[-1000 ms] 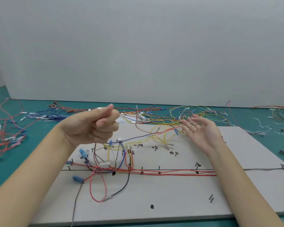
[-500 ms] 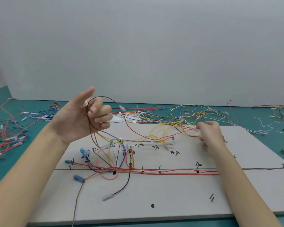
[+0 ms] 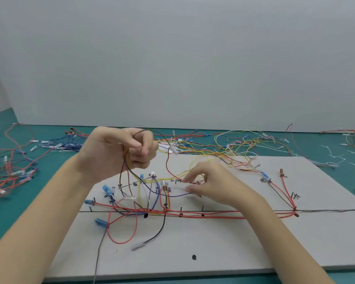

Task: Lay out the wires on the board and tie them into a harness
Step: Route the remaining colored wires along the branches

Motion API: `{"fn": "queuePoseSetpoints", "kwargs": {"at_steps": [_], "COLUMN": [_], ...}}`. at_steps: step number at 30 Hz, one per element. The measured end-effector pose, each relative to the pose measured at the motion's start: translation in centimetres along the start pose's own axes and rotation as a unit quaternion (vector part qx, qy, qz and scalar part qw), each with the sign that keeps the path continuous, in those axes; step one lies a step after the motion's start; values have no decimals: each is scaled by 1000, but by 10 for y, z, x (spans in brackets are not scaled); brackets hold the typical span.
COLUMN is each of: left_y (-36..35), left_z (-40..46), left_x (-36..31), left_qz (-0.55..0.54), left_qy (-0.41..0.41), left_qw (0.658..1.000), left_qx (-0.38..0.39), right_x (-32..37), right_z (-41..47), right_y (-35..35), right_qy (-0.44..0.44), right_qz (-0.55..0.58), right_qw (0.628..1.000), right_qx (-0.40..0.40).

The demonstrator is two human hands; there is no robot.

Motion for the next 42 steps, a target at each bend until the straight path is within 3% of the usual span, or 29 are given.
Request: {"fn": "queuePoseSetpoints", "kwargs": {"at_steps": [4,10,13,17,24,29,32,35,37,42], "left_y": [-7,-28,-23,-15,-15,-23,-21,-17,-14,-2], "left_z": [-7,-6,-6,0,-5,-5,-5,-4,-2,6], "left_x": [2,16,24,34,30,29,28,29,32,41], "left_qz": [67,232,247,218,151,181,202,217,221,234], "left_qy": [63,173,210,186,162,212,213,246,271,273], "left_qw": [989,926,903,907,934,927,935,934,931,931], "left_qx": [113,244,281,308,280,251,197,142,107,-62], "right_x": [-3,-5,-4,-3,-7,-8,-8,-1,5,30], "right_z": [-3,-5,-6,-8,-8,-7,-8,-11,-14,-27], "right_y": [2,0,2,0,-1,-2,0,19,36,59], "right_qy": [-23,-40,-32,-34,-41,-38,-36,-22,-20,16], "right_qz": [-9,-65,-63,-58,-102,-124,-87,19,19,65], "right_qw": [1000,997,997,997,994,991,995,999,997,991], "right_qx": [-11,31,16,28,27,33,35,-26,-67,-114]}}
Point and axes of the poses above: each hand's wrist, its own z-axis towards the middle knuckle, its own y-axis out of the back of the hand, x = y × z, the point moved 3 cm from there along z, towards the middle knuckle, and after that the axes turned 5 degrees about y, right-handed, at the moved point
